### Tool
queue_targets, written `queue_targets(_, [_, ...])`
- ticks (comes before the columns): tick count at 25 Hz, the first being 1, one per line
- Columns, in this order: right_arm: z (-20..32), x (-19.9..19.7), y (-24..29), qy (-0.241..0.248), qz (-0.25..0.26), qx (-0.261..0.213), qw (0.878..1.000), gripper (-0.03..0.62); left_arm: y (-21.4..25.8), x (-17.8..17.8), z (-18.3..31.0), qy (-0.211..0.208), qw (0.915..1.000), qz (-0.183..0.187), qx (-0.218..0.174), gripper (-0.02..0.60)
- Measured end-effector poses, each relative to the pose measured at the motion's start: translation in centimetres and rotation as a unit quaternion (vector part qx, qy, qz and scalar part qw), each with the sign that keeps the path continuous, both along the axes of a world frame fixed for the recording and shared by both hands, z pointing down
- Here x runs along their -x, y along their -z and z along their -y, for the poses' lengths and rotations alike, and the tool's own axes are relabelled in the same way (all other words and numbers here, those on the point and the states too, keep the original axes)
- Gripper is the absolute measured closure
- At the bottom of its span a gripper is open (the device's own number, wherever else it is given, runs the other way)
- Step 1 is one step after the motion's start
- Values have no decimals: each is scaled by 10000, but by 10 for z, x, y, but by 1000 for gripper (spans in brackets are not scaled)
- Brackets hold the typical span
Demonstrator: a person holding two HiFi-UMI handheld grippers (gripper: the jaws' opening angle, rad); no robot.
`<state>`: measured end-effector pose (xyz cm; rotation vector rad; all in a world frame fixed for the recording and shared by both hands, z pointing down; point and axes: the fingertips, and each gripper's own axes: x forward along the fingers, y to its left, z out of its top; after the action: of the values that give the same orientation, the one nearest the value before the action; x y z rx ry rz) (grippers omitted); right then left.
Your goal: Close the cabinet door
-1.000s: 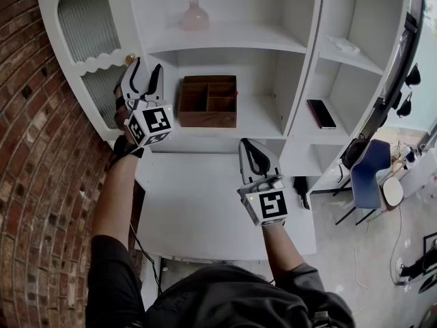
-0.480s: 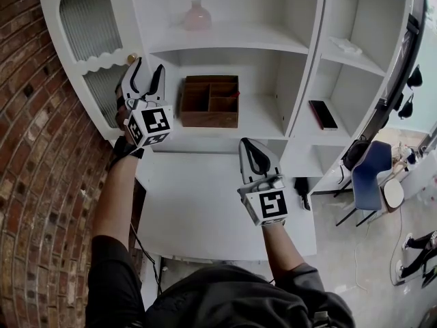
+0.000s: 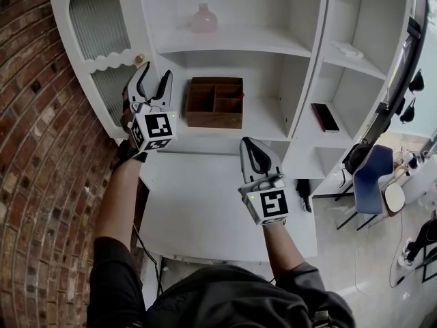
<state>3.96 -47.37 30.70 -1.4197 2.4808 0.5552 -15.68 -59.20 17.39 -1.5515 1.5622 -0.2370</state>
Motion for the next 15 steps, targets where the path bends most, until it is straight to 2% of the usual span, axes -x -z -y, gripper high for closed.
queue_targets(6, [-10,19,13,203,25,-136,9997,595,7,22,-36,-87,9993,-364,-49,373])
queue_targets(15, [-36,72,35,697,-37,-388,9968,595,13,97,-104,167,9946,-1013,-174,384])
